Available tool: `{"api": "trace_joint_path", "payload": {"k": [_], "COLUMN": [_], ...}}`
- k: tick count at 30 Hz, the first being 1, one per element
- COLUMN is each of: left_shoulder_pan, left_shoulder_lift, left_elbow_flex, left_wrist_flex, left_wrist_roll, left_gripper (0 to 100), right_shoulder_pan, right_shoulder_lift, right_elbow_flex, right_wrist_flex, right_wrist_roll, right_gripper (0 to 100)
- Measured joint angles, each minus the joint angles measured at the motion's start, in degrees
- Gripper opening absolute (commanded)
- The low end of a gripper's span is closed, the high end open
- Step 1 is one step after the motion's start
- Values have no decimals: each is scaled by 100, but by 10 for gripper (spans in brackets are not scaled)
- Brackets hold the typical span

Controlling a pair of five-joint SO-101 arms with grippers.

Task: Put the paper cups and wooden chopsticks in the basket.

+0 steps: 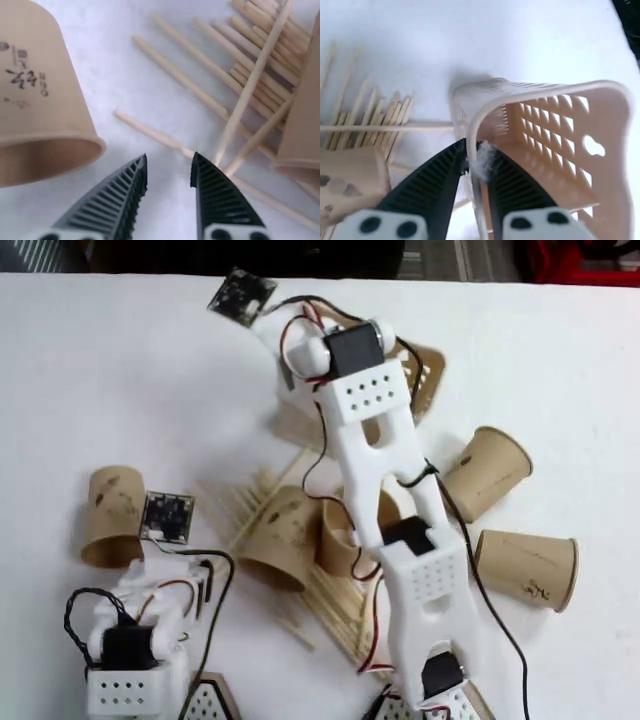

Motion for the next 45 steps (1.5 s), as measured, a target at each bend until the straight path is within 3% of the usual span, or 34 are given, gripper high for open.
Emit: {"api": "trace_joint_path", "payload": {"k": [4,9,11,25,39,45], "left_shoulder_pan": [0,0,0,0,0,0], "left_shoulder_lift": [0,0,0,0,0,0], "left_elbow_flex": [0,0,0,0,0,0], "left_wrist_flex": [0,0,0,0,0,0], "left_wrist_roll": [0,0,0,0,0,0], "left_gripper": [158,158,158,158,158,158], "right_shoulder_pan": [-44,-44,-44,-26,958,1213], "right_shoulder_lift": [-413,-466,-527,-2040,-5284,-5925], "right_elbow_flex": [545,580,580,721,4967,6769], "right_wrist_flex": [18,18,18,18,18,18], "right_wrist_roll": [62,53,44,-1213,-1398,-1521], "right_gripper": [31,211,241,187,186,186]}}
